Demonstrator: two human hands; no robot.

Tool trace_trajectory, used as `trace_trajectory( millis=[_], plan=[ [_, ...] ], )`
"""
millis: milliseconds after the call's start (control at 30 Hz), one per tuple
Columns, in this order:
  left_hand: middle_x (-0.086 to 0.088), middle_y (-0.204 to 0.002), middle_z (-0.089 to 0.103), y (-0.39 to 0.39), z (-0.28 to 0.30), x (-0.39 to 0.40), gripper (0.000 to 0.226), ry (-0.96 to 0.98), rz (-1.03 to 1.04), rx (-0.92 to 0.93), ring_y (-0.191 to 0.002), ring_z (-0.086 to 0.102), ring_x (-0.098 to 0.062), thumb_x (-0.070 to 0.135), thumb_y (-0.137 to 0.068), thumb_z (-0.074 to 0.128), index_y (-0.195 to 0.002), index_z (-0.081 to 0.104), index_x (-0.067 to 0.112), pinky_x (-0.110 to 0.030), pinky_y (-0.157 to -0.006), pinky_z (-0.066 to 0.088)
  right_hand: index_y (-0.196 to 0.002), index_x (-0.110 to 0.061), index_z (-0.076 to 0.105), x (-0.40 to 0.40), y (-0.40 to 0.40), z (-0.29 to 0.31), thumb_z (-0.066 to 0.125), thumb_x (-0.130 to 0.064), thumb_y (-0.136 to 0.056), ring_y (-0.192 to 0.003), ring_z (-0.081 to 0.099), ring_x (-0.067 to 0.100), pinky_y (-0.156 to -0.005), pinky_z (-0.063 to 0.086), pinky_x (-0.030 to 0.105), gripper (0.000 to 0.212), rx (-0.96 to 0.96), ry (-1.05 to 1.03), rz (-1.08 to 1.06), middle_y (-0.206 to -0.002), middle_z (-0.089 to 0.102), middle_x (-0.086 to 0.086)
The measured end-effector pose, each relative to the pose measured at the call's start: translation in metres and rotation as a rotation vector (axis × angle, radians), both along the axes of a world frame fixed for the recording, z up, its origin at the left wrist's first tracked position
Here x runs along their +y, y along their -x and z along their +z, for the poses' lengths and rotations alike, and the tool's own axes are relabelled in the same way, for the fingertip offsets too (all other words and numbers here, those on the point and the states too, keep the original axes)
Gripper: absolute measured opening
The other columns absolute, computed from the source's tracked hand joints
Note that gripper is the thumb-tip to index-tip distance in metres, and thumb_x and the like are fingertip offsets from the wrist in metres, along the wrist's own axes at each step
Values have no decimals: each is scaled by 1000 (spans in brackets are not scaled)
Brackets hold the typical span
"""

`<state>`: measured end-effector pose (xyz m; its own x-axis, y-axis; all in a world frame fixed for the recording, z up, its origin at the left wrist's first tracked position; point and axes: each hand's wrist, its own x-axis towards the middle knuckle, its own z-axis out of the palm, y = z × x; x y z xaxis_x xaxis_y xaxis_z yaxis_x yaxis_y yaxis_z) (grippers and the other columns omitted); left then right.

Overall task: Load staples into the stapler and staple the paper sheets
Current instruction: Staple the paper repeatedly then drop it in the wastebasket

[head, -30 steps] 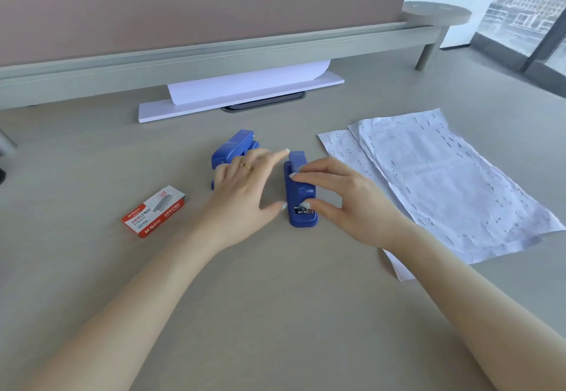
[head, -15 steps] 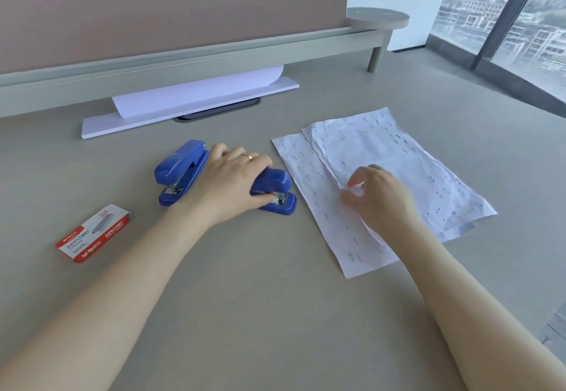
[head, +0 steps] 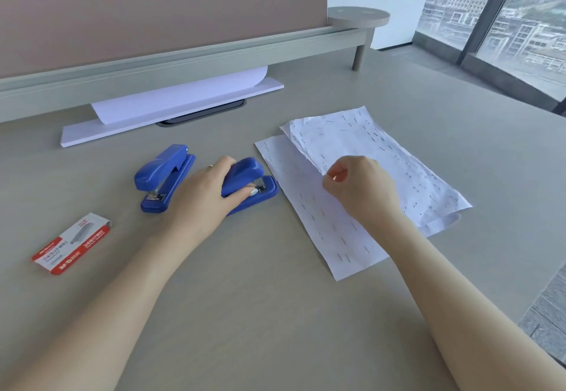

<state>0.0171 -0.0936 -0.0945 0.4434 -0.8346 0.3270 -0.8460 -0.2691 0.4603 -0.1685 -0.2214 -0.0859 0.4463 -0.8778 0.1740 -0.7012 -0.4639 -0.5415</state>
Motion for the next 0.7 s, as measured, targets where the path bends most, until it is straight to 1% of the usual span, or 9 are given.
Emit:
trace_trajectory(
  millis=[67, 133, 300, 400, 467, 567, 633, 667, 700],
  plan=[
    [0, -66, 48, 3, 3, -4, 33, 20, 56, 29, -62, 47, -23, 42, -82, 59, -87, 44, 13, -29, -51, 32, -78, -19, 65, 5, -3, 3, 57, -24, -80, -64, 57, 17, -51, 39, 23, 10, -100, -90, 34, -79, 66, -7],
    [0, -66, 48, 5, 5, -8, 31, -10, 64, -32, -61, 46, -23, 42, -83, 57, -88, 44, 14, -27, -49, 29, -77, -20, 66, 14, -7, 5, 58, -25, -79, -66, 58, 15, -53, 42, 23, 10, -130, -142, 79, -79, 66, -7],
    [0, -66, 46, -1, -1, -11, 31, -90, 44, -252, -60, 42, -24, 37, -85, 56, -98, 48, 11, -31, -45, 20, -84, -23, 64, 40, -26, -4, 52, -25, -80, -77, 60, 19, -63, 44, 27, 14, 135, -23, 176, -87, 65, -6],
    [-2, -63, 46, -2, -2, -9, 31, -73, 44, -319, -56, 40, -26, 36, -83, 60, -93, 50, 8, -30, -44, 18, -85, -23, 63, 47, -30, -7, 49, -24, -81, -72, 56, 17, -60, 39, 25, 15, 156, 28, 204, -84, 62, -7],
    [-3, -63, 47, -4, -4, -10, 32, -57, 42, -314, -56, 40, -26, 37, -83, 59, -88, 49, 7, -25, -42, 18, -84, -23, 62, 50, -30, -8, 49, -25, -81, -69, 52, 16, -57, 36, 25, 14, 153, 49, 221, -80, 58, -8],
    [-4, -66, 49, -2, -7, -12, 38, -52, 52, -291, -58, 42, -26, 45, -85, 50, -89, 47, 8, -32, -45, 23, -83, -24, 61, 58, -29, -8, 48, -26, -82, -70, 55, 16, -54, 33, 23, 13, 139, 66, 268, -78, 56, -8],
    [-5, -71, 54, -2, -4, -13, 41, -34, 77, -192, -62, 47, -28, 50, -87, 39, -91, 46, 9, -33, -52, 27, -83, -24, 60, 63, -27, -9, 48, -26, -82, -72, 57, 17, -54, 32, 21, 12, 131, 67, 298, -79, 57, -8],
    [-6, -73, 55, -3, -3, -12, 39, -18, 89, -149, -63, 48, -30, 47, -88, 34, -91, 44, 9, -33, -52, 28, -83, -24, 60, 65, -26, -10, 48, -26, -82, -73, 58, 17, -55, 32, 20, 12, 129, 71, 311, -79, 58, -8],
    [-9, -72, 55, -4, -3, -12, 31, 28, 67, -153, -60, 46, -31, 38, -90, 36, -91, 43, 8, -32, -50, 27, -83, -24, 59, 66, -26, -11, 48, -26, -83, -73, 59, 17, -55, 32, 22, 12, 130, 73, 318, -79, 58, -7]
  ],
)
